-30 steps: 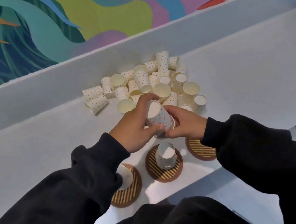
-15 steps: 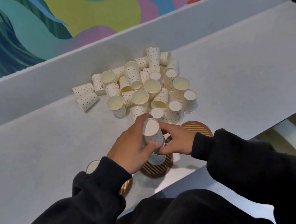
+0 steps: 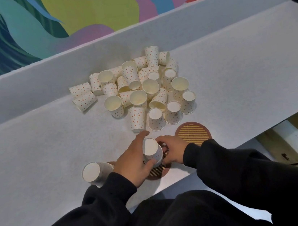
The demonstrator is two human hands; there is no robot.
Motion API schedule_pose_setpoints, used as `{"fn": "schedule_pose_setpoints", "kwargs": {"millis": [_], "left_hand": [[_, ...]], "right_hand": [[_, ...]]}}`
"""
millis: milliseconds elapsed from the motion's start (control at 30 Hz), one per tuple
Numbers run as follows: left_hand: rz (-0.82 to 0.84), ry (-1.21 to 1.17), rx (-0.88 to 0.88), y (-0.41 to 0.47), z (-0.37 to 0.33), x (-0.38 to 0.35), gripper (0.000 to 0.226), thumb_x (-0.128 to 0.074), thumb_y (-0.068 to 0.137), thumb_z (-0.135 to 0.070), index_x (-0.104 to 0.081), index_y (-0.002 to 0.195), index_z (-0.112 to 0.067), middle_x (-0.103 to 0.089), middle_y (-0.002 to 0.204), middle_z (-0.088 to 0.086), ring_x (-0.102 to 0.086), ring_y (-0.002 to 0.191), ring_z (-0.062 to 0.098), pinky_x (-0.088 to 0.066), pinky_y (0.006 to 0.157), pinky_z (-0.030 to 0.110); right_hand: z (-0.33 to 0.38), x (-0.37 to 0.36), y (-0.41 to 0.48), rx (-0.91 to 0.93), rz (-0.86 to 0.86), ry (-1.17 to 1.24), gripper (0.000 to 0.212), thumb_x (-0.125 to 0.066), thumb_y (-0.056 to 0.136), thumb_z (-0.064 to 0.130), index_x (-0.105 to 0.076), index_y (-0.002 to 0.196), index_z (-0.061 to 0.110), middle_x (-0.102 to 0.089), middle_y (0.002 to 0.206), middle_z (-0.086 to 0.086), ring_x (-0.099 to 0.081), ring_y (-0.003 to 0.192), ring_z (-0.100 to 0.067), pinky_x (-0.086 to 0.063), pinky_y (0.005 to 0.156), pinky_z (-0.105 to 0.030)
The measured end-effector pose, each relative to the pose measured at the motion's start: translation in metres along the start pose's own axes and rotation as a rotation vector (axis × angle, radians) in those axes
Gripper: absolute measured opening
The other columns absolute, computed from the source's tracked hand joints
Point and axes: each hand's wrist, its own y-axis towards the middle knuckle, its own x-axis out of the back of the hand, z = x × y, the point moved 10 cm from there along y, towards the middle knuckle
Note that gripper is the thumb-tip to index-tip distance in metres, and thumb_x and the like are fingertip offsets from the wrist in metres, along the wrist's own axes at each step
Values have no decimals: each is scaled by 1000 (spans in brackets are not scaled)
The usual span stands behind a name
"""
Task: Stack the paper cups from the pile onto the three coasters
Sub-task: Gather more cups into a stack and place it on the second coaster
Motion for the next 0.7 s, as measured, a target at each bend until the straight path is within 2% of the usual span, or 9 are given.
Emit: {"fn": "schedule_pose_setpoints", "kwargs": {"millis": [67,133,233,300,400,500,700], "left_hand": [[-5,-91,51,-3,12,-10,95,-80,81,-36,-16,152,-42,-44,153,-10,-48,137,13,-46,110,37],[-27,-211,142,-5,27,-19,104,-86,75,-31,-18,153,-40,-50,146,-10,-51,131,11,-45,110,37],[-40,-297,230,-6,44,-38,100,-88,69,-19,-29,147,-38,-54,139,-10,-53,129,13,-43,107,30],[-40,-286,255,-5,50,-48,92,-88,67,-16,-37,139,-39,-55,137,-10,-54,128,16,-42,104,27],[-19,-187,267,-1,54,-55,81,-87,69,-24,-47,139,-29,-57,134,-1,-55,126,22,-45,107,35],[-13,-157,270,3,54,-53,74,-87,73,-28,-50,137,-25,-57,132,4,-56,124,26,-45,106,36],[-11,-159,287,1,57,-52,74,-89,73,-28,-50,136,-23,-57,131,5,-56,124,26,-43,104,32]], "right_hand": [[-6,-5,2,-23,-7,-4,73,-87,77,17,-55,142,21,-63,136,-1,-60,121,-22,-51,101,-34],[-12,-5,4,-39,-29,-4,67,-85,79,12,-57,140,20,-64,135,-3,-59,121,-23,-48,99,-32],[-16,-5,5,-45,-42,-43,63,-81,80,7,-60,138,19,-63,133,-5,-58,121,-25,-47,101,-33],[-16,-6,6,-41,-43,-78,61,-80,81,9,-60,138,20,-62,133,-5,-57,121,-25,-46,102,-33],[-15,-9,8,-19,-47,-123,59,-83,82,17,-60,136,22,-63,129,-4,-58,120,-26,-46,101,-34],[-11,-12,8,6,-43,-154,59,-84,83,25,-59,137,25,-64,127,-3,-59,118,-25,-48,105,-37],[-9,-12,7,32,-39,-164,59,-81,85,26,-59,140,26,-64,125,-5,-58,117,-26,-48,104,-39]]}}
